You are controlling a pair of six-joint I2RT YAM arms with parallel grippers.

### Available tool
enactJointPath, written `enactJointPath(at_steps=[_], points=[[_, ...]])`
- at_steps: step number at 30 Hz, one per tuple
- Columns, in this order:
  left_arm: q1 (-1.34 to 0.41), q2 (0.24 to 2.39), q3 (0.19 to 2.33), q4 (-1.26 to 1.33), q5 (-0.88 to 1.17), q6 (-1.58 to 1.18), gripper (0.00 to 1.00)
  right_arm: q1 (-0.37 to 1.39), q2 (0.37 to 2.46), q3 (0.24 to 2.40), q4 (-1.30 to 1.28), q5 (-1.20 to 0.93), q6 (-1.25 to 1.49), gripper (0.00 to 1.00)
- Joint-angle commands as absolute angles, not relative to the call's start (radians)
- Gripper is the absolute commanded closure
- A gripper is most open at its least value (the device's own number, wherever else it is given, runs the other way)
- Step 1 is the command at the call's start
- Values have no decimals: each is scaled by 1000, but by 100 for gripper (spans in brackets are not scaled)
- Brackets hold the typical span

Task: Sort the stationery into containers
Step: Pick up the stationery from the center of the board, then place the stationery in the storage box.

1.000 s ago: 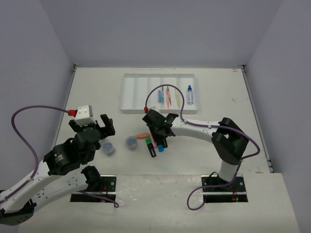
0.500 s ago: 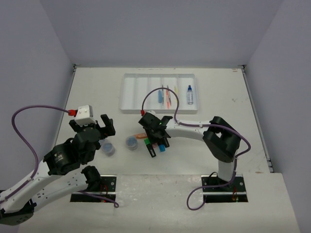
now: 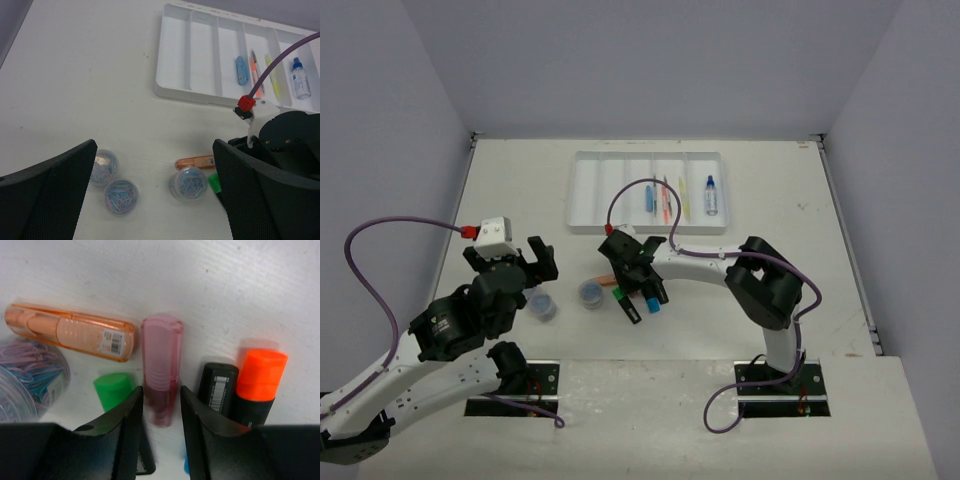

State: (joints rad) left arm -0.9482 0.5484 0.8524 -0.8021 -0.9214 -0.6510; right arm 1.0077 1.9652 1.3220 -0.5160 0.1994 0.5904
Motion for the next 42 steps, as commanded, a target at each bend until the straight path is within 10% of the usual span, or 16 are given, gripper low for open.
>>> enactJointPath(at_steps=[1,8,28,36,39,42], points=[[-939,541,848,-778,-927,-634,0,1009,1997,1312,-572,255,615,62],[-939,546,847,-772,-922,-626,0,1011,1936,1312,-549,253,589,87],[-939,624,836,-746,-888,-597,0,701,2138,1924,-662,249,452,86],[-939,612,831,-735,-878,-584,0,663,2309,2136,-687,290,436,68],[-939,615,830,-728,-871,-578,0,663,2327,2176,-709,299,428,42],[-939,618,828,-724,-868,-574,0,666,2301,2178,-721,305,417,37]])
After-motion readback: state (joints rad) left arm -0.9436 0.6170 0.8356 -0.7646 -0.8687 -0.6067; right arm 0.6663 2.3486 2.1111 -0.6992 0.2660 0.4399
